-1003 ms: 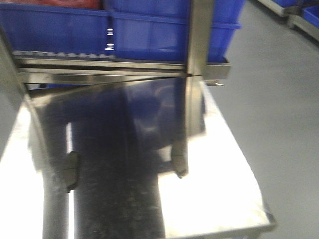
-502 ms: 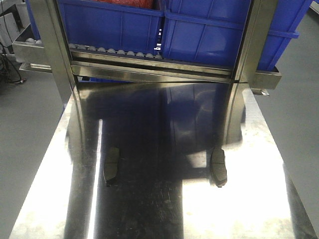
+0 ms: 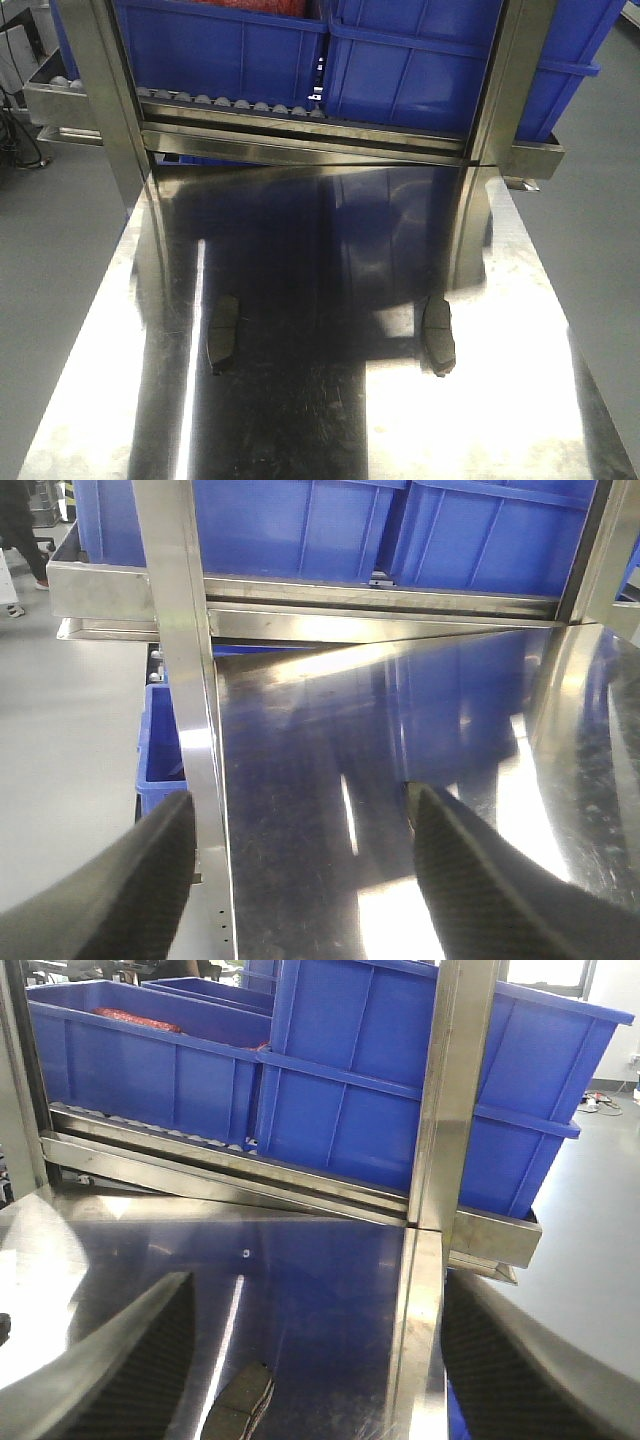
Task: Move and align brake pads A on conveyor
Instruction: 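Lower the left gripper over the brake pad nearest it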
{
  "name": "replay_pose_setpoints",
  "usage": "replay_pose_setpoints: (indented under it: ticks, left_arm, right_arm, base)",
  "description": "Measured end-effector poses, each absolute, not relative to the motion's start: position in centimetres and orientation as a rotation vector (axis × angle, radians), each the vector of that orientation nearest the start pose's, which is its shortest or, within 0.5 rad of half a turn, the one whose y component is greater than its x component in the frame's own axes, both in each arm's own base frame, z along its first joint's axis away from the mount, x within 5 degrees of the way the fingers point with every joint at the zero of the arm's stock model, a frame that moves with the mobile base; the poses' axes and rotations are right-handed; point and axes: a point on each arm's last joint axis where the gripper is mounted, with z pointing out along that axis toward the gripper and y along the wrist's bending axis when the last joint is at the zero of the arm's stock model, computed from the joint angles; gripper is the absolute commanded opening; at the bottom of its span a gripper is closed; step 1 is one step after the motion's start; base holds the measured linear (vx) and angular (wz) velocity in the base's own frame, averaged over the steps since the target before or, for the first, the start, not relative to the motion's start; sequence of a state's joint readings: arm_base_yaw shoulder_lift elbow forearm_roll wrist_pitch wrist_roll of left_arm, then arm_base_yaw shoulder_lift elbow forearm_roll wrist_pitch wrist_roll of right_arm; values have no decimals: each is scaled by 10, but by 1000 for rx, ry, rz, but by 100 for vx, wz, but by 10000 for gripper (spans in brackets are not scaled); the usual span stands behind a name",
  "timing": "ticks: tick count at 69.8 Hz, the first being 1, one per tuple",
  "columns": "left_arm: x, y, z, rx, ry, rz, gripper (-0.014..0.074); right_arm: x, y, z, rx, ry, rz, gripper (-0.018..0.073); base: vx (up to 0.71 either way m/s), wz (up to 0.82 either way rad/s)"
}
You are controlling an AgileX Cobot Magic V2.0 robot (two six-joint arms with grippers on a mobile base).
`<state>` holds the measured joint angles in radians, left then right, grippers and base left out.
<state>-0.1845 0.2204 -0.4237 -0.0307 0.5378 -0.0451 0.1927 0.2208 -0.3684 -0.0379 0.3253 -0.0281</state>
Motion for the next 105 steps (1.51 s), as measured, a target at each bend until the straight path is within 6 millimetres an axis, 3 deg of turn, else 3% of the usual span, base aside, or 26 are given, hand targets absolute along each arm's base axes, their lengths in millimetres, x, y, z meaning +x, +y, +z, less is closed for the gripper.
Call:
replay_pose_setpoints:
  ticks: [40,51,69,89,105]
  left_arm:
    - [54,-12,292,78,1830,-225,447]
    - [62,-13,293,40,1971,-240,447]
    - [128,-26,307,46,2362,-189,447]
    - [222,-49,276,4,2706,-218,447]
    - [274,-89,247,119,2857,-272,447]
  right_arm:
    - [61,11,294,-204,1649,88,508]
    - [61,11,294,-204,1649,88,508]
    - [61,11,294,-204,1649,88,508]
    - [61,11,294,-204,1649,88,508]
    - [61,11,294,-204,1649,88,508]
  base:
    - [0,0]
    - [0,0]
    - [0,0]
    - [0,0]
    - [0,0]
